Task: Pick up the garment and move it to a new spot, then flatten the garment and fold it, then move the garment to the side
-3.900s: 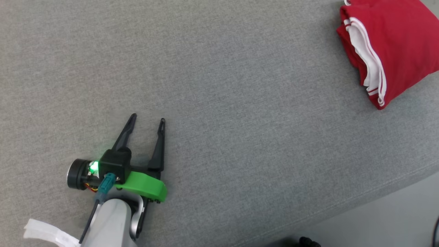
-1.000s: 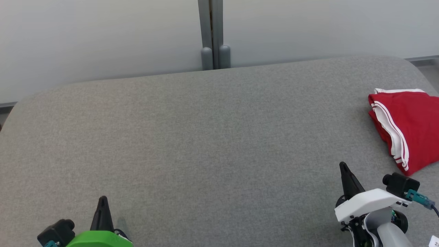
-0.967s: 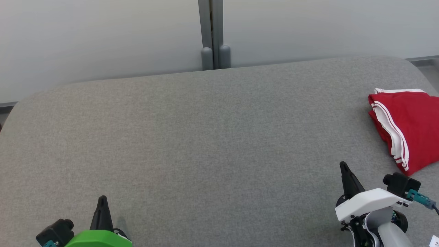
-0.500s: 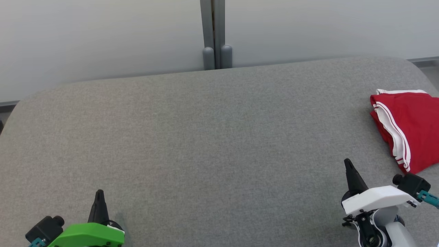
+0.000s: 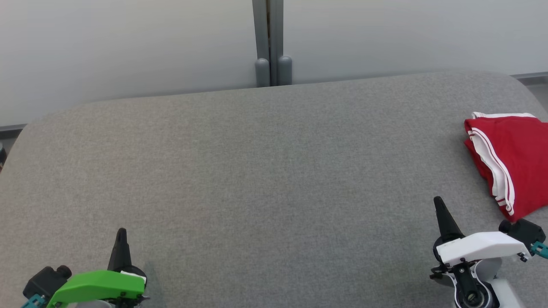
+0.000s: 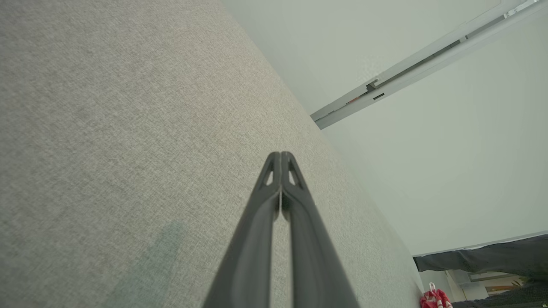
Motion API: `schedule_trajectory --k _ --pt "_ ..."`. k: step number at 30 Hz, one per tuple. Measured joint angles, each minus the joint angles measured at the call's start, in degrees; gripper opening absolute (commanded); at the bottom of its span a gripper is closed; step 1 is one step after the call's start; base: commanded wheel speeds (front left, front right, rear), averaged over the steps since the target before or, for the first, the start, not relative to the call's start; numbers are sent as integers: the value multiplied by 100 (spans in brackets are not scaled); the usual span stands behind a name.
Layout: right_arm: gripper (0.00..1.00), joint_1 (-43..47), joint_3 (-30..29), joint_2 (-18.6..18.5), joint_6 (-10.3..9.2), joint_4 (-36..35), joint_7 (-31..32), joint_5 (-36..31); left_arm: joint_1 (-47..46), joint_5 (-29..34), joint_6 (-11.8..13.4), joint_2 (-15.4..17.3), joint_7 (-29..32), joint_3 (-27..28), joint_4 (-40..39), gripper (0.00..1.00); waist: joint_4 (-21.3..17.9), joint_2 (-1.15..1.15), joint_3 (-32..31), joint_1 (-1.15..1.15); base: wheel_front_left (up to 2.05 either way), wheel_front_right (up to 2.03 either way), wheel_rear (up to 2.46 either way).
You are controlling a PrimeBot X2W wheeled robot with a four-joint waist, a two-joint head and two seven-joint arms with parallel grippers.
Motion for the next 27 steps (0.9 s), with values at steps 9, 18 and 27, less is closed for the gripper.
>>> schedule_trajectory --k 9,18,27 --pt "0 16 -52 -7 0 -119 156 547 -53 -548 -27 1 149 58 -49 0 23 0 0 0 0 0 0" --pt "0 38 -109 -12 -1 -230 285 1056 -137 -1070 -52 3 278 105 -87 0 46 0 1 0 0 0 0" --pt "0 61 -154 -15 -2 -333 406 1528 -189 -1545 -77 5 404 162 -132 0 70 0 1 0 0 0 0"
